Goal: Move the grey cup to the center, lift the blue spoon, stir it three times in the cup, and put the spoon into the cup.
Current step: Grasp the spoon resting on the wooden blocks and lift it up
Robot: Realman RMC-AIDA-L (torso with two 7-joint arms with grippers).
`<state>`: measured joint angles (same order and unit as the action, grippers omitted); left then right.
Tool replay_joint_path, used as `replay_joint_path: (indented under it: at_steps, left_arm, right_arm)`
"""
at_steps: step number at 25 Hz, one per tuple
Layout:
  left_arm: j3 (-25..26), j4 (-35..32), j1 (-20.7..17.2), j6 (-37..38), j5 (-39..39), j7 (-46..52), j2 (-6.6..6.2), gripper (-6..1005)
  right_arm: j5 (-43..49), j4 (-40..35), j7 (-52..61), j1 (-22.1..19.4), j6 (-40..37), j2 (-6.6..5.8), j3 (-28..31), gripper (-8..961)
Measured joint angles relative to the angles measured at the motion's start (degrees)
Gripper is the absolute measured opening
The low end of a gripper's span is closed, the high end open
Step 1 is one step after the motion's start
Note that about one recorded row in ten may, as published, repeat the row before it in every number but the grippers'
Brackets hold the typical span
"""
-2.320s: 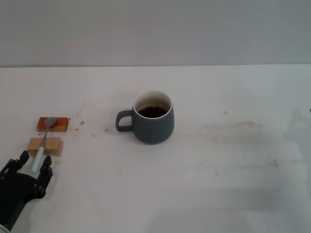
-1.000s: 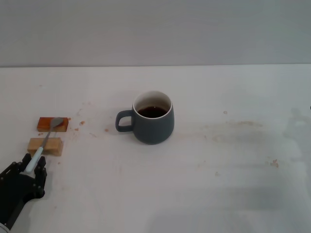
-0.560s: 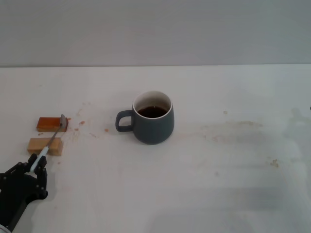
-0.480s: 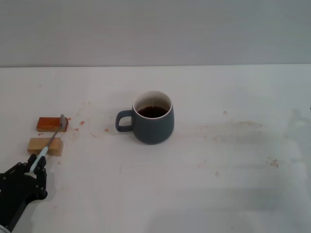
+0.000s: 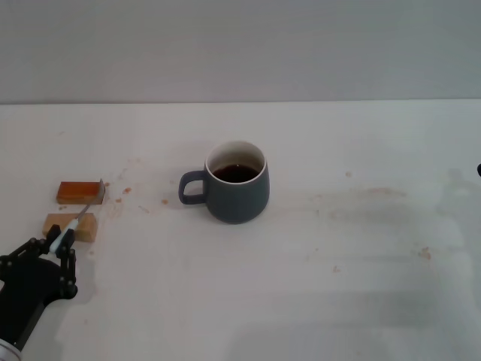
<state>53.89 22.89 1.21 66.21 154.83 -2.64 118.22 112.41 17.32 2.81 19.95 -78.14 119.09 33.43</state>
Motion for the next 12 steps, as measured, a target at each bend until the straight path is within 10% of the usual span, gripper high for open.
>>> replay_joint_path:
  at_steps: [12]
  left_arm:
    - [0.67, 5.54, 0.05, 1.08, 0.94, 0.0, -2.95, 146]
  right_arm:
    - [0.0, 0.8, 0.0, -0.25, 0.0, 0.06, -0.27, -2]
